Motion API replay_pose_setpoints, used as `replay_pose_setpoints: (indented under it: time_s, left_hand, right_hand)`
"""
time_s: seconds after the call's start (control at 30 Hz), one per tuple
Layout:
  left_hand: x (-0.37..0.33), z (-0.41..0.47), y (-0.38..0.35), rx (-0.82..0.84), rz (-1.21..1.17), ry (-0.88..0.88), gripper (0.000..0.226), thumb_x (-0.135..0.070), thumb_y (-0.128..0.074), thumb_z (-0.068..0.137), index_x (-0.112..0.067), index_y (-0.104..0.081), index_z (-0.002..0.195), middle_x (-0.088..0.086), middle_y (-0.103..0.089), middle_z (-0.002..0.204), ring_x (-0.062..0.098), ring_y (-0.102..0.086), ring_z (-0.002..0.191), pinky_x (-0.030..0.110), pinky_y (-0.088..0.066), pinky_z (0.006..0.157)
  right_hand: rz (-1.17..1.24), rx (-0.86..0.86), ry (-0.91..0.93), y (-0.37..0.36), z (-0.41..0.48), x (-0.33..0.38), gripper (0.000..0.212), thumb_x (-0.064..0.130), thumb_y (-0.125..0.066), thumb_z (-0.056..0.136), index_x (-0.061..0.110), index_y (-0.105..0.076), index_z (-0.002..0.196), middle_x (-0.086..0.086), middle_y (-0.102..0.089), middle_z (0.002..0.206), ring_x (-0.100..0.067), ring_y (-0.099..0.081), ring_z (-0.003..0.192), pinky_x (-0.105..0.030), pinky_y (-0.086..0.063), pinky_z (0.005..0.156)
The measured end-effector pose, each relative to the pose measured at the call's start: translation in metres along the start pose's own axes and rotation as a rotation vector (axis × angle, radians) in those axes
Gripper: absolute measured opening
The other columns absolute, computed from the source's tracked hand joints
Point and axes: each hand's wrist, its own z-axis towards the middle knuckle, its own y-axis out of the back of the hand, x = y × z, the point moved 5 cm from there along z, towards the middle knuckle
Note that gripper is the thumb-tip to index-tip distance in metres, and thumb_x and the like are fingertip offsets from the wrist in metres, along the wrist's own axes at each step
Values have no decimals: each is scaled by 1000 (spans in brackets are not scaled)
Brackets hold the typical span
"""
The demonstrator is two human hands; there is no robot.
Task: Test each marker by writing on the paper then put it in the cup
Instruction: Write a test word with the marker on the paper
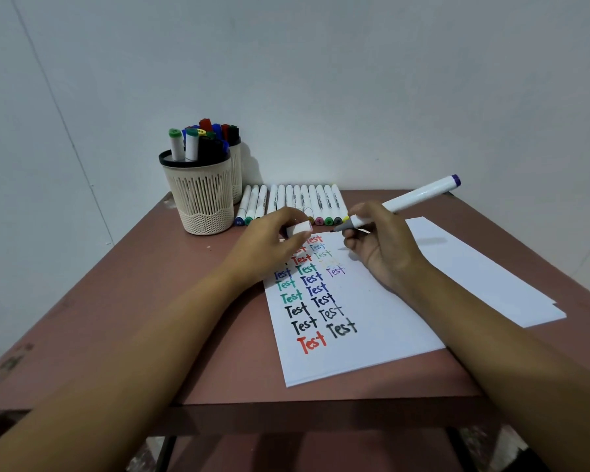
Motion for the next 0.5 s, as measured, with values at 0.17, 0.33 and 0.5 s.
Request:
replay_pose_setpoints:
  time_s: [0.17,0.33,0.5]
  left_hand:
    - [-4,-1,-2,19,5,-12,30,-24,-60,90,-11,-61,117,-1,-63,104,8,-54,88,5,-38,70]
    - [-9,-3,-4,22,-40,-55,27,-25,-61,89,-14,-63,114,-1,-66,99,11,-59,86,17,-44,75]
    - [-9,-5,-5,27,-34,-90,25,-27,-59,90,-16,-62,112,3,-67,92,13,-60,83,29,-47,76]
  right_hand:
    - [-36,61,43,-4,-1,0,25,-2,-48,91,6,-55,69,-1,-64,56,-12,-56,60,-19,-49,55]
    - [-131,163,54,-8,0,-5,17,1,-56,90,7,-61,76,-8,-68,72,-12,-61,65,-19,-53,59]
    - [-258,190,40,-6,2,-11,21,11,-65,88,-5,-64,100,0,-49,56,-10,-45,52,-19,-37,44]
